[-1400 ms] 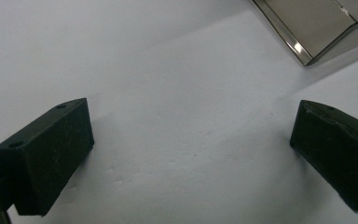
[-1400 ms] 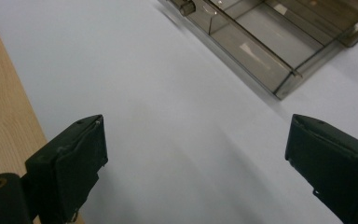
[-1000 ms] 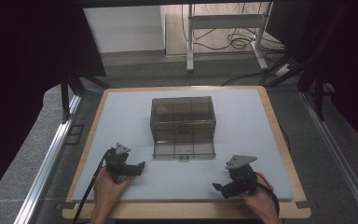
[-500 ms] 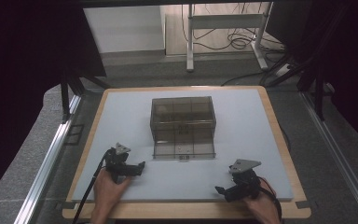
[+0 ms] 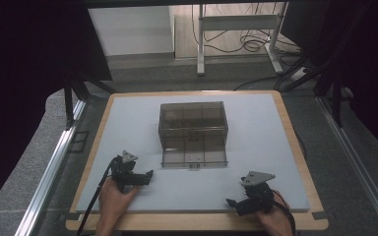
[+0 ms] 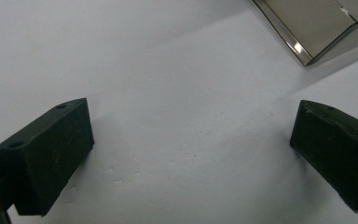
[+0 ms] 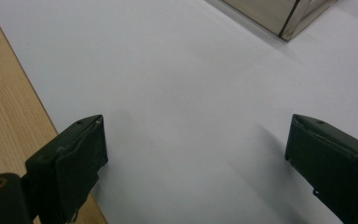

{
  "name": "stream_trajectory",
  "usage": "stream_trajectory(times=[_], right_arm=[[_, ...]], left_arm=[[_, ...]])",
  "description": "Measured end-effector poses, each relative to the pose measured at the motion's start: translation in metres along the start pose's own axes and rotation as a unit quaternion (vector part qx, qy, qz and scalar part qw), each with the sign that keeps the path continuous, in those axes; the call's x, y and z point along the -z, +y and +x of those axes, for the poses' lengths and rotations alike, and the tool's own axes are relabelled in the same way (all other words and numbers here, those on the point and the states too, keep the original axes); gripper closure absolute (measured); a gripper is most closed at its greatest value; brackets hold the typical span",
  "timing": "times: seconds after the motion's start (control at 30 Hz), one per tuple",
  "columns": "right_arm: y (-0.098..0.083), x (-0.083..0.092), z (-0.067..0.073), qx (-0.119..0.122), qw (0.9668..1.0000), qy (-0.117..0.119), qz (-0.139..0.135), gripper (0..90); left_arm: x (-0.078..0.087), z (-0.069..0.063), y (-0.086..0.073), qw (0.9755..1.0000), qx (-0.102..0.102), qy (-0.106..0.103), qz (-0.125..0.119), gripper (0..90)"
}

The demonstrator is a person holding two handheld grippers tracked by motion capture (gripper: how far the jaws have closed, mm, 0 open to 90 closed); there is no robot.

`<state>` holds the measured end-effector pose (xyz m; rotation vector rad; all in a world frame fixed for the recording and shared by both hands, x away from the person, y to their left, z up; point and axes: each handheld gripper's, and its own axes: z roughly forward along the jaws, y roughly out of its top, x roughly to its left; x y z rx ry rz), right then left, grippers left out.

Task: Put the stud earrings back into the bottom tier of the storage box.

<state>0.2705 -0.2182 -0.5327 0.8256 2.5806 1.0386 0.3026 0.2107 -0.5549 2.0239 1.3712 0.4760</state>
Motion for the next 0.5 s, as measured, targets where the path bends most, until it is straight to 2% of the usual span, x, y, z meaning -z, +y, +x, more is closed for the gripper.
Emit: stream_trajectory(times=[0.27,0.5], right_arm=[[-0.009,-0.004,0.004,0.004,0.9993,-0.015,-0.035,3.7],[-0.02,-0.005,0.006,-0.005,0.9965,-0.02,-0.081,3.5]], left_arm=[[0.0,0.0,0.0,1.0,0.0,0.0,0.0,0.0],[0.0,0.0,0.0,1.0,0.0,0.0,0.0,0.0]])
